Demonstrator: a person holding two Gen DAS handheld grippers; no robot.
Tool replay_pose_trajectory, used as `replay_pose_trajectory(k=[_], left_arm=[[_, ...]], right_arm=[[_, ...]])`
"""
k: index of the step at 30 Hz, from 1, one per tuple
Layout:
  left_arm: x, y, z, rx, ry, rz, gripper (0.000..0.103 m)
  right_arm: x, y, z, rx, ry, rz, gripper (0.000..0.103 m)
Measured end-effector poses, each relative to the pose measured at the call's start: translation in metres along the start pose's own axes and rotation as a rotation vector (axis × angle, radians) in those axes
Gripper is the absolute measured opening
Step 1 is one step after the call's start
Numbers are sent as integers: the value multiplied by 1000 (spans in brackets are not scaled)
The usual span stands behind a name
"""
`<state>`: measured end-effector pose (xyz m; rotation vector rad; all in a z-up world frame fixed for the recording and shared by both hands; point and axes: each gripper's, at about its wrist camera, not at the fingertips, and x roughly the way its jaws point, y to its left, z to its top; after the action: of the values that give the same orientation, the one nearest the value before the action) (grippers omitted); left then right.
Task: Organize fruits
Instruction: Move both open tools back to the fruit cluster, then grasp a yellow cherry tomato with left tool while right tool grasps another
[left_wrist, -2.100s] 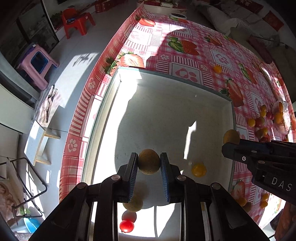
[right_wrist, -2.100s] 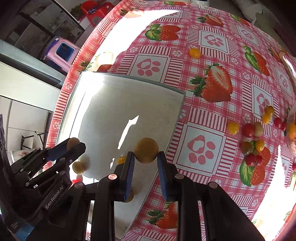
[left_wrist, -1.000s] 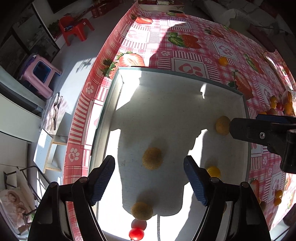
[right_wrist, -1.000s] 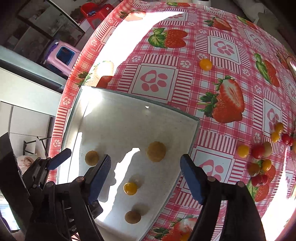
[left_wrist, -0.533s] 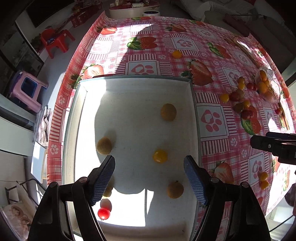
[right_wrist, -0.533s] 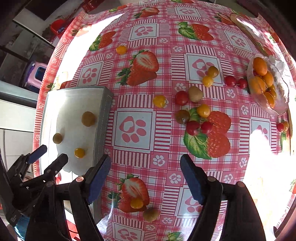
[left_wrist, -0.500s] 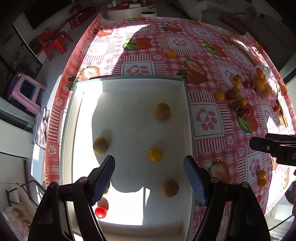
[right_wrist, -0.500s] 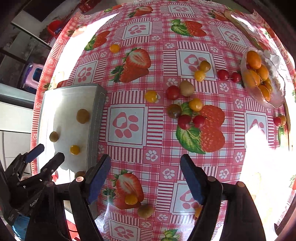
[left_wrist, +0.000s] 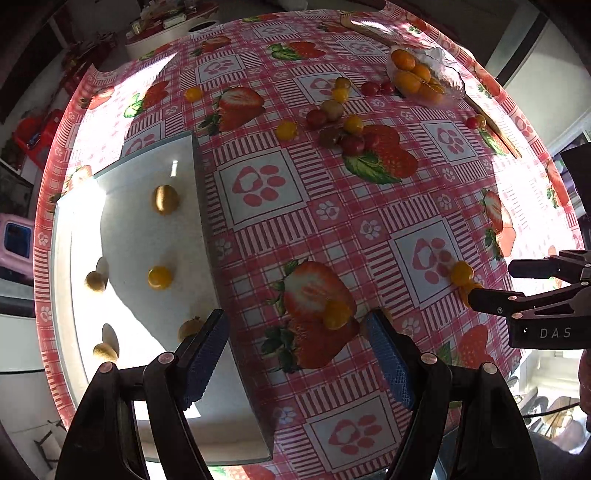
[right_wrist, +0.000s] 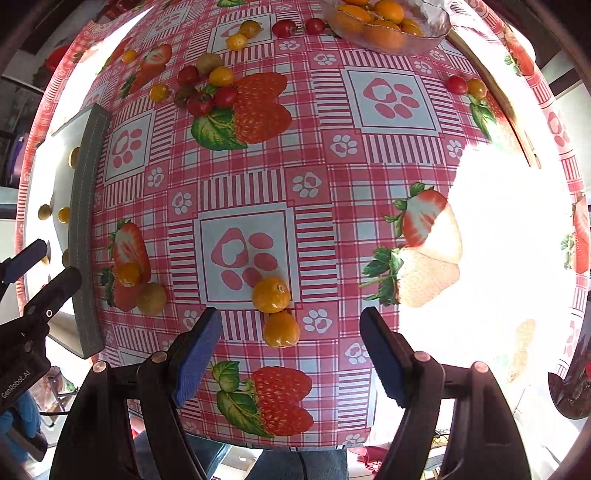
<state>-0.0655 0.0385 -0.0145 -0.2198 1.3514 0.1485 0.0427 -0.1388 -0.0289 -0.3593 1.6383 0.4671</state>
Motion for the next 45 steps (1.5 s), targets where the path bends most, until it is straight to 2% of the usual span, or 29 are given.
replay_pose_trajectory(k=[9, 16, 18, 22, 24, 27, 29, 30, 32, 33, 34, 39, 45], left_arm=[[20, -5, -5, 9, 41, 17, 77], [34, -12, -2, 38, 65, 15, 77], [40, -14, -1, 50, 80, 15, 67], [48, -16, -1, 55, 99, 18, 66], [51, -18, -3, 55, 113, 23, 55], [50, -19, -4, 47, 107, 19, 51], [49, -20, -3, 36, 104, 7, 43], [48, -20, -4, 31, 102, -4, 34], [47, -20, -2, 22, 100, -16, 24], [47, -19, -1, 6, 102, -35, 23], [46, -15, 1, -22, 106, -64, 23], [37, 6, 9, -130, 102, -123, 23], [19, 20, 9, -138, 73, -135, 23]], right_arm=[[7, -7, -14, 14, 9, 22, 78], [12, 0, 9, 6, -7, 30, 72], [14, 1, 13, -2, -6, 29, 70], [18, 4, 23, -16, 3, 25, 63], [19, 7, 24, -19, 2, 16, 62], [24, 20, 24, -18, -1, 4, 61], [24, 26, 24, -32, -3, -18, 55], [22, 32, 23, -43, -5, -28, 48], [23, 41, 23, -71, -5, -44, 37], [23, 44, 23, -81, -6, -46, 27], [22, 46, 23, -85, -6, -46, 26], [18, 41, 24, -3, -6, 52, 26], [13, 30, 34, 52, -5, 97, 26]])
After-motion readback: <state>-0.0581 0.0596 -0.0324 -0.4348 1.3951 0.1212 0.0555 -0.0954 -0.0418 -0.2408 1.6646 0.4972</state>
